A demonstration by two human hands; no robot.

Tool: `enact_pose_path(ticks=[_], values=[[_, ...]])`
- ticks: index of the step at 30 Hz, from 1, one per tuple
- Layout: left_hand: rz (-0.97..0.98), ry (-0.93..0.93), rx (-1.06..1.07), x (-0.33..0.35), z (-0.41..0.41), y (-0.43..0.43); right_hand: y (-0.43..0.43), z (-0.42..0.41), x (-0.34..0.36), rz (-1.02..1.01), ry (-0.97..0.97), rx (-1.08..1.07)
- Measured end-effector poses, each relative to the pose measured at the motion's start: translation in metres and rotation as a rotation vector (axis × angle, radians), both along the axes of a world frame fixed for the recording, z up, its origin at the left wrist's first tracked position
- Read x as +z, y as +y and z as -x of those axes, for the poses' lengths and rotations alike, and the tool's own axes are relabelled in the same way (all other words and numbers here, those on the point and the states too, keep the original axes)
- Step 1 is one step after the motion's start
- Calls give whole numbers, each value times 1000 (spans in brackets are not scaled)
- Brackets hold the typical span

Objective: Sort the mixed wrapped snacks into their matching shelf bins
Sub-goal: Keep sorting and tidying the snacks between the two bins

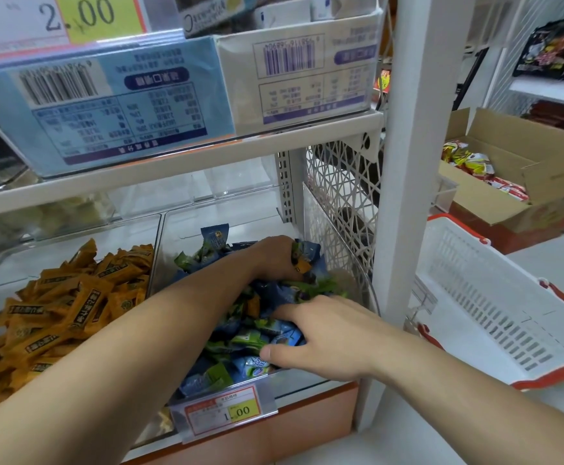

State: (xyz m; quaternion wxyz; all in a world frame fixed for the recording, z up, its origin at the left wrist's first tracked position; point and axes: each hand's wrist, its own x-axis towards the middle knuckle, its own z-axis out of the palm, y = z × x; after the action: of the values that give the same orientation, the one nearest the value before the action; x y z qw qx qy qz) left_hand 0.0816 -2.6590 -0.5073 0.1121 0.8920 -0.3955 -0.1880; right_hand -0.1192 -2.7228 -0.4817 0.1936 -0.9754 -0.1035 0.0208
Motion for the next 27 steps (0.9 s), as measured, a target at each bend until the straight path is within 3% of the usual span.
enact_pose_path(ticks=[4, 12, 15, 21, 24, 27], values=[[17, 72, -1, 5, 4, 2, 1, 0, 0, -1, -8, -1], [184, -2, 104, 60, 2, 24, -3, -1, 1, -54, 0, -28], [276, 6, 105, 81, 15, 40, 1, -1, 17, -108, -127, -103], [576, 175, 220, 92, 55, 81, 3, -13, 38, -590, -507, -549], [752, 342, 312, 86, 73, 92, 11, -23, 41, -827, -345, -647], [778, 320, 363, 78, 84, 93, 31, -31, 44, -1254, -13, -592]])
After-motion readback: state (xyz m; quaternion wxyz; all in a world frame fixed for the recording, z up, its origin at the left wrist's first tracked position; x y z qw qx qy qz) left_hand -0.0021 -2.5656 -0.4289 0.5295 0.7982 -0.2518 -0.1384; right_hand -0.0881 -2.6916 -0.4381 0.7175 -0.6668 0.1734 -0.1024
